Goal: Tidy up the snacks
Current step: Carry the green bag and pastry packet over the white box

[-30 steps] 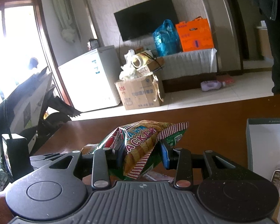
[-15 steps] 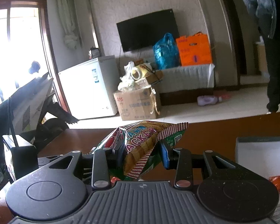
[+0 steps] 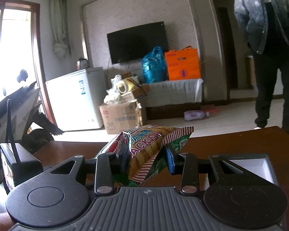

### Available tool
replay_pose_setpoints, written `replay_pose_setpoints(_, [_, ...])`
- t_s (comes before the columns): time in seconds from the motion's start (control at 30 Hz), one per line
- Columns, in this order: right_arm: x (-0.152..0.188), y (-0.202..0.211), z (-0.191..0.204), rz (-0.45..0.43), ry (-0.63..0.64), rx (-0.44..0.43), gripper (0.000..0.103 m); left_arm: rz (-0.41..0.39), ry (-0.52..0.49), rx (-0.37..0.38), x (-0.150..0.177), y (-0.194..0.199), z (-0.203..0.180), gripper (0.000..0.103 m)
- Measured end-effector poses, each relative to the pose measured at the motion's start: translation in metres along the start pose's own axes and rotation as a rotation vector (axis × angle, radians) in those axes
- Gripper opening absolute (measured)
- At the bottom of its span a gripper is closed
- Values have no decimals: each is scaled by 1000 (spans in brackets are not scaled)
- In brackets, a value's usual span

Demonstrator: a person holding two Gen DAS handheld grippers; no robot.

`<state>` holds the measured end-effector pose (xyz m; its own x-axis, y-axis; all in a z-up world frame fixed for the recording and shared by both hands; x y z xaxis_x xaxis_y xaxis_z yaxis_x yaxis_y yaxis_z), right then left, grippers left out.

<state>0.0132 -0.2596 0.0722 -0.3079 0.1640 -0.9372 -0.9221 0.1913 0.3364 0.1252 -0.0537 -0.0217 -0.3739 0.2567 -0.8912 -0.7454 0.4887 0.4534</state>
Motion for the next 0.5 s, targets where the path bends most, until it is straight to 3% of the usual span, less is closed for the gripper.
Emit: replay_pose_setpoints(0.5, [3,13,-71,-15,-44,130,40,-11,-26,142,-11,-35,-108,37])
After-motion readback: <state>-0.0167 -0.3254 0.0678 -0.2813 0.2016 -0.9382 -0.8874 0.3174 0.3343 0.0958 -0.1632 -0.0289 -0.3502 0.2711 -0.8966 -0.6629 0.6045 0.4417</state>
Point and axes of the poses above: each gripper's, at about its wrist camera, not at the fingertips, and y roughly against the way its jaws point, z to its left, x to its underside, the point moved 2 cm from there along -y, roughly the way its jaws point, and after that the axes turned 10 degrees about x, right-handed, at the moved point
